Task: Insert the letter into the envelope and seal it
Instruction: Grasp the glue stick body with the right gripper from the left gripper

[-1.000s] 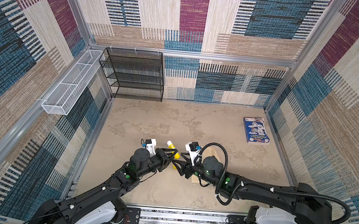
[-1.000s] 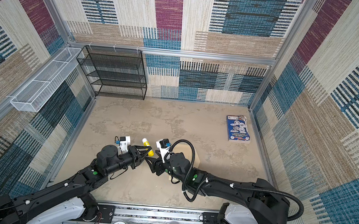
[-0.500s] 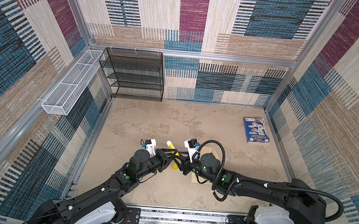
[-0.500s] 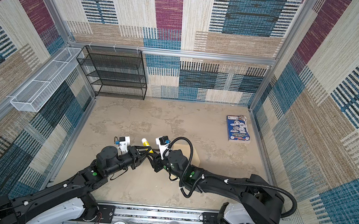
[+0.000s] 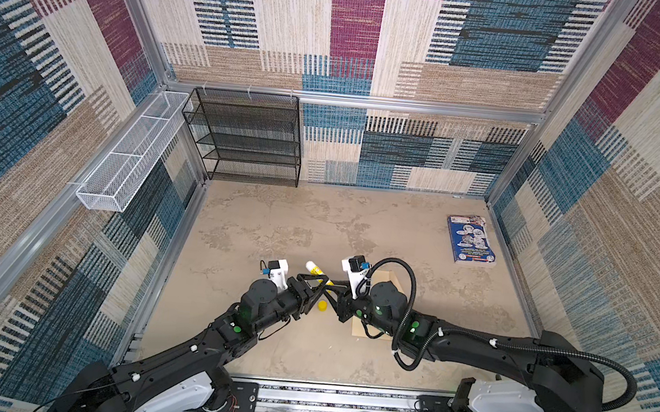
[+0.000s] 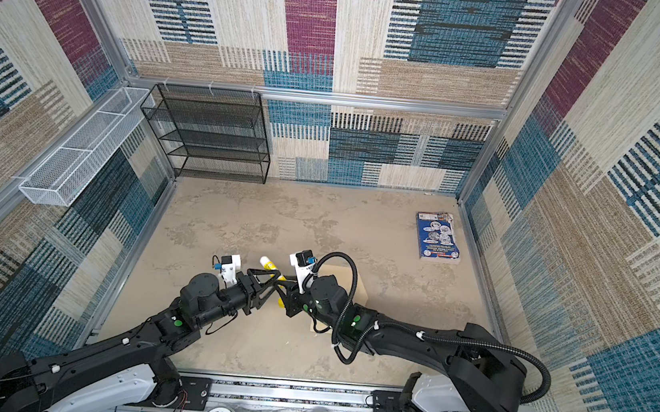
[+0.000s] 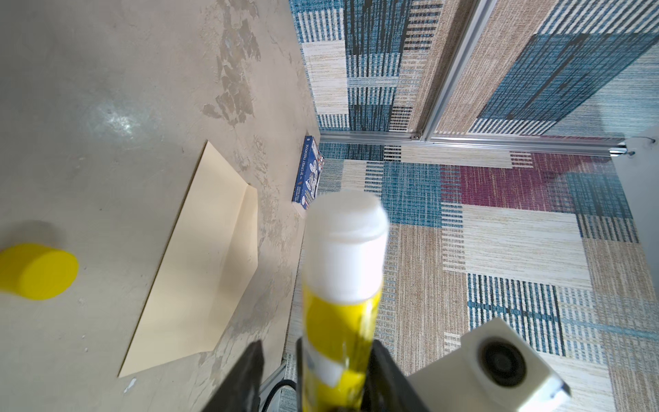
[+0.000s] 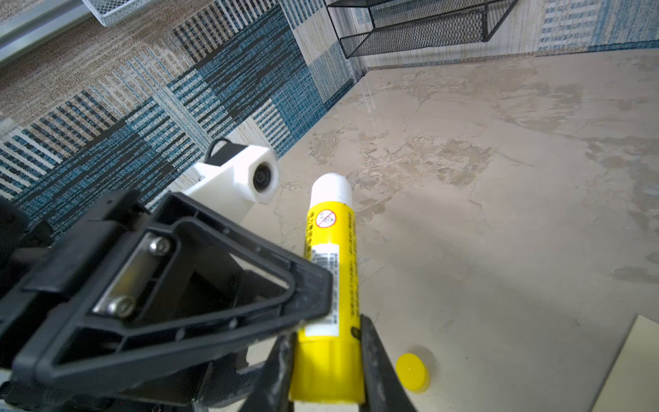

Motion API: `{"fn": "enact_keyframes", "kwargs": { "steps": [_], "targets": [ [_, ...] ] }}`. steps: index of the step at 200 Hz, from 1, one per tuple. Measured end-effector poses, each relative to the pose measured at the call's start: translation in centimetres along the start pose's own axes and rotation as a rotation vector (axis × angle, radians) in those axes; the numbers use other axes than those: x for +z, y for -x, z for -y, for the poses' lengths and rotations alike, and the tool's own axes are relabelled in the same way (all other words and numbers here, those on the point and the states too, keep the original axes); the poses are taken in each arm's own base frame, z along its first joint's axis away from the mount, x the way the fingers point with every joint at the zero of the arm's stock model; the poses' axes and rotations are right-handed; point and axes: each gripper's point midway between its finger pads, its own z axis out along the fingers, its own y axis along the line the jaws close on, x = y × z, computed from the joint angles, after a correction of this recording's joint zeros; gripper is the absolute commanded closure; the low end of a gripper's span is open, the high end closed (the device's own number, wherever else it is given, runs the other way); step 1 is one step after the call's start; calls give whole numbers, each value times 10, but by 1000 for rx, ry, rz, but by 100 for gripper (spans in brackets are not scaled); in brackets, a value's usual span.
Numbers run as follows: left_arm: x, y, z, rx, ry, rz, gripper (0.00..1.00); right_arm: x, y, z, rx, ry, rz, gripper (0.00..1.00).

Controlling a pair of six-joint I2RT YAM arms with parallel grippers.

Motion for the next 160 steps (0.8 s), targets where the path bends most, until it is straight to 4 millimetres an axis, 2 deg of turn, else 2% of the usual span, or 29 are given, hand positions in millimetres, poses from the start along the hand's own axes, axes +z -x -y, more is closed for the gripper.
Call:
{"fn": "enact_keyframes", "kwargs": {
  "steps": [41,75,100,115,160],
  "targets": [
    [-5,15,0,-8,-2,53,35,-7,-7,4,9,-4,-16,96],
    [7,14,-15,-17,40,29,36,-9,-12,3,9,3,-33,96],
    [14,14,-15,-15,25,17,39,-9,-13,4,10,2,-40,96],
    [16,13,-13,-13,12,9,45,-8,-14,3,10,7,-44,97],
    [18,13,-6,-6,-18,7,78,-7,-18,3,17,8,-58,97]
  ]
}}
